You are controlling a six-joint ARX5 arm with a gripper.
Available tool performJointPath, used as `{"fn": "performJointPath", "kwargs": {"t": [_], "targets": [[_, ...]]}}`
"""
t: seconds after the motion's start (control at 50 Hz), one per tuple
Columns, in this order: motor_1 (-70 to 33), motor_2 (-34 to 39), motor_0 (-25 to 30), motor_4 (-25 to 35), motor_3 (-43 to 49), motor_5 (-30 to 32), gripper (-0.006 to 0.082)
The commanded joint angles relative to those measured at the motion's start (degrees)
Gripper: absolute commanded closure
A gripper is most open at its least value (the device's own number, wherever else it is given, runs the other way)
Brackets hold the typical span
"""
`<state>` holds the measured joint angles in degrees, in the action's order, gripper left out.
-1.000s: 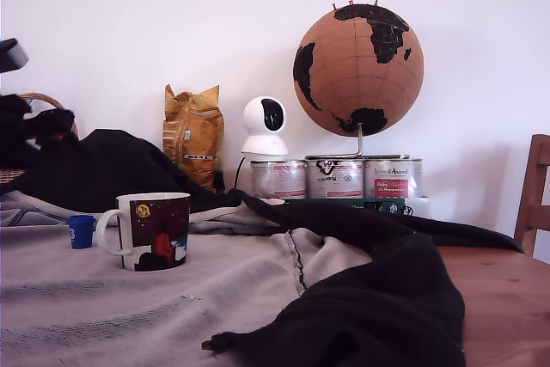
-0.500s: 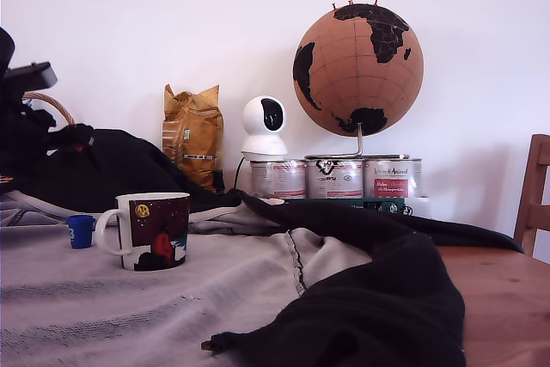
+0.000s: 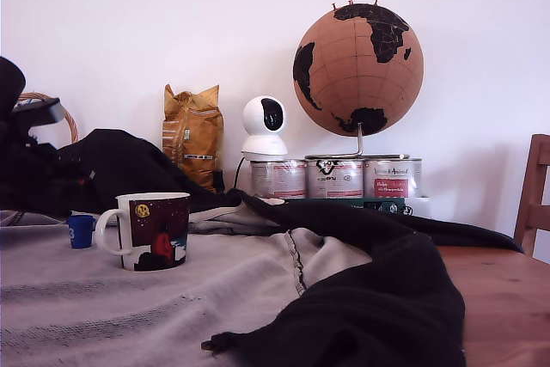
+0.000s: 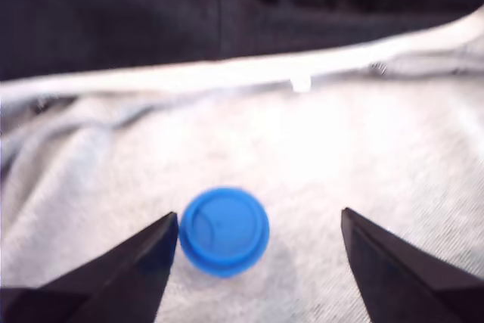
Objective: Pick the blue coffee capsule and place it inside the red coffee cup
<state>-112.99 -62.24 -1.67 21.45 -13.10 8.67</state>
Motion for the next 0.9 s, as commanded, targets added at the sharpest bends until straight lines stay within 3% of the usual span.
{"fn": "performJointPath", "kwargs": {"t": [0.0,0.76,0.88], "targets": [[-1.05,-0.48,-0.44,-0.09,-0.5,0.7,0.0136],[-2.97,-1.27,-1.22,-0.07,-1.2,1.03,0.0179],[-2.99,-1.27,-1.22,-0.37,-0.55,1.27,0.0279]]}}
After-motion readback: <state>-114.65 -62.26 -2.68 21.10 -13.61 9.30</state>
